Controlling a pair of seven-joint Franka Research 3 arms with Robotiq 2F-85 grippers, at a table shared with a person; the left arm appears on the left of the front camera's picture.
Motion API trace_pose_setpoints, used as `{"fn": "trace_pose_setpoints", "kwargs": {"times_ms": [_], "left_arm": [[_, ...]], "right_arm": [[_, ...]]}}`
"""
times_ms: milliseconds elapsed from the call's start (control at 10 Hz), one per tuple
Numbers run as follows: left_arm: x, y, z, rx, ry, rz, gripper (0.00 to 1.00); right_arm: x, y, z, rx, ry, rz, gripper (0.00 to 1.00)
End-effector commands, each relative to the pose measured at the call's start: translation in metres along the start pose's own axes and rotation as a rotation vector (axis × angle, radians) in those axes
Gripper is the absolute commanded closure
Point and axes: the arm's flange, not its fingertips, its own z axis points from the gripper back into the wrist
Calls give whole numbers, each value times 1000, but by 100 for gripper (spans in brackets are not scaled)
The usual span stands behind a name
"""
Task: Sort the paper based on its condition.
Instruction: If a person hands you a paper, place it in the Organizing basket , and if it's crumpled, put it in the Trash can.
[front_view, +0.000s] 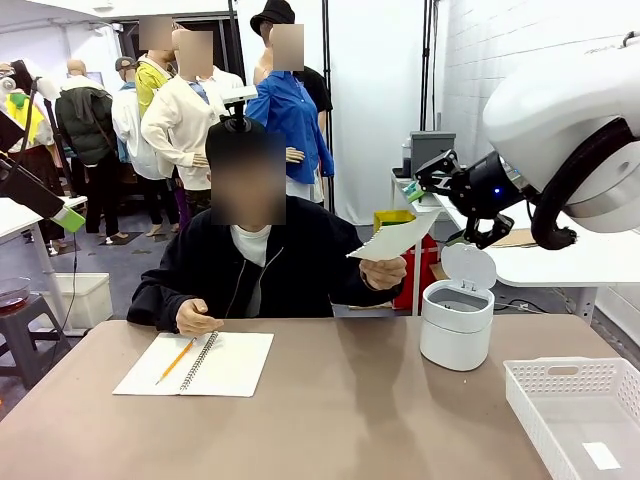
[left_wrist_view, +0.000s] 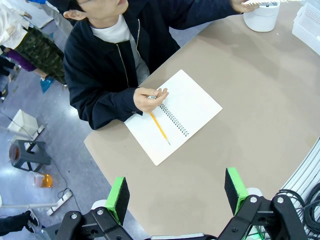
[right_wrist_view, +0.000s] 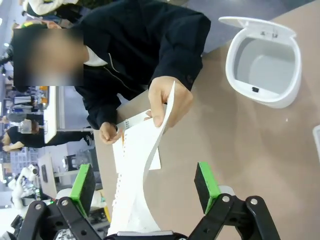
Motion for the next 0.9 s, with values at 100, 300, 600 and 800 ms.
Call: {"fn": "trace_pose_setpoints", "kwargs": {"times_ms": [100,300,600,800], "left_arm": [[0,0,2,-11,5,-2,0],[0,0,2,-11,5,-2,0],[0,0,2,-11,5,-2,0],[0,0,2,-11,5,-2,0]], "right_arm": [[0,9,-17,29,7,-5,0],[-1,16,-3,-62,-19,131,0],[0,9,-9,2,10,9,0],[0,11,-7,-12,0,38,0]]}}
